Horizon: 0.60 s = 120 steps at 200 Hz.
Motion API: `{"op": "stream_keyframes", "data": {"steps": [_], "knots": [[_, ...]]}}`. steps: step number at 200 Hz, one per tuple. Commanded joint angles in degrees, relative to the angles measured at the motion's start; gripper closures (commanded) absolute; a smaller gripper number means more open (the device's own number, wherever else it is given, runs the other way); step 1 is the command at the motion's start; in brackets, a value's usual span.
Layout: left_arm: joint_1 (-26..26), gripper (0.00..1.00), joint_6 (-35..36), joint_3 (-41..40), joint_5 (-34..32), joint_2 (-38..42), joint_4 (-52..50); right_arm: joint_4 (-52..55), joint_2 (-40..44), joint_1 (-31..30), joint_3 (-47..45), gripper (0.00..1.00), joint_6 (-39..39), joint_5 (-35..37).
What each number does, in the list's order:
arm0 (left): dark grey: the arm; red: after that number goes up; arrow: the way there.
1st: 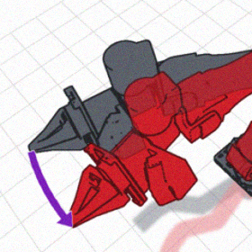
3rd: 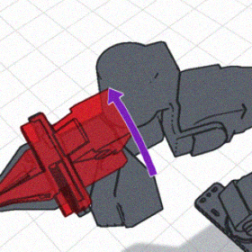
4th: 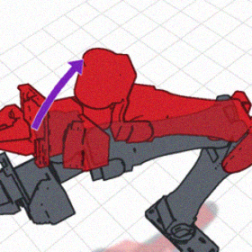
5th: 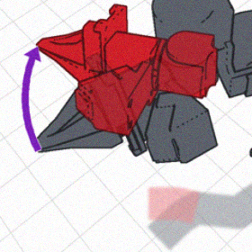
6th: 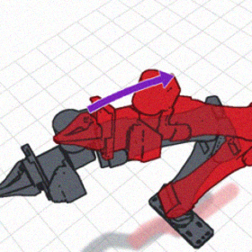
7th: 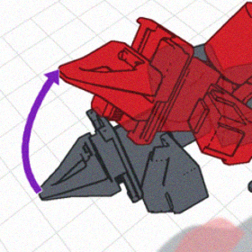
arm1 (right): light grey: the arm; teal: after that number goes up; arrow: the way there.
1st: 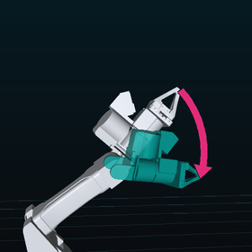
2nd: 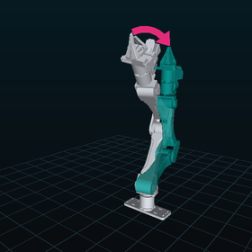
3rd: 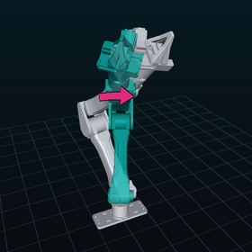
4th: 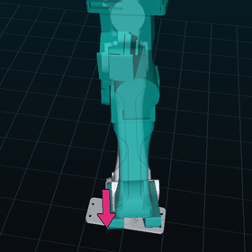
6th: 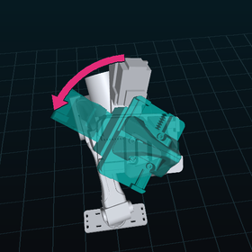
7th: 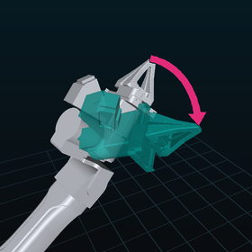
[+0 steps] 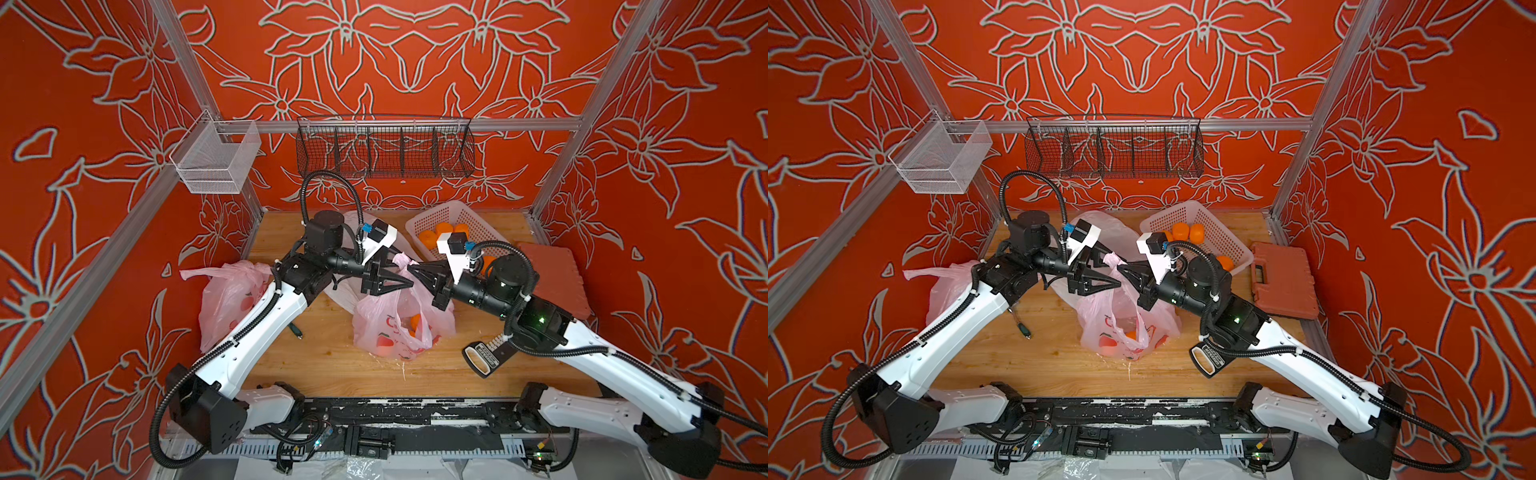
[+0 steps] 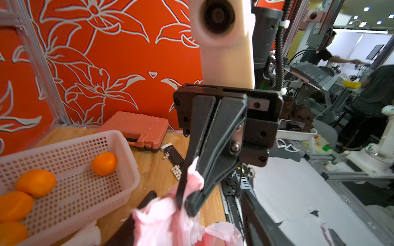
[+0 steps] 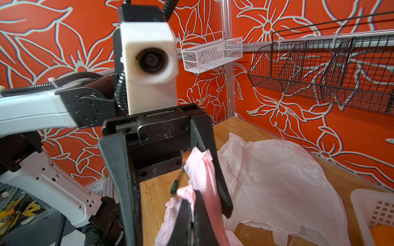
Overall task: Place the oranges into plastic bags & tie knots
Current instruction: Tie the plastic bag at the center of the board.
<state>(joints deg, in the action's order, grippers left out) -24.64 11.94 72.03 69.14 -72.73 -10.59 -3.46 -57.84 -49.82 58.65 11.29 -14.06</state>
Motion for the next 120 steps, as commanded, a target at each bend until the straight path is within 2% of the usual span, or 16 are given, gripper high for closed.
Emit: {"op": "stream_keyframes", "data": {"steps": [1,39,83,101,120], "knots": [[0.12,0.44,0.61,1.23,1.94,-0.36,-0.18,-2.8,1.64,0.36,-1.08,1.0,1.21,1.71],[-0.05,0.56,1.04,1.49,2.13,-0.75,-1.04,-3.33,2.11,0.37,-1.39,1.0,1.05,2.55],[-0.23,0.62,1.5,1.89,2.07,-1.24,-1.8,-3.74,3.12,0.39,-2.26,1.0,1.08,4.06],[-0.23,0.71,2.01,2.28,1.88,-1.54,-2.73,-4.09,3.7,0.37,-2.99,1.0,1.17,5.07],[-0.24,0.72,2.51,2.59,1.89,-2.02,-3.69,-4.19,4.14,0.39,-3.28,1.0,1.18,5.28]]}}
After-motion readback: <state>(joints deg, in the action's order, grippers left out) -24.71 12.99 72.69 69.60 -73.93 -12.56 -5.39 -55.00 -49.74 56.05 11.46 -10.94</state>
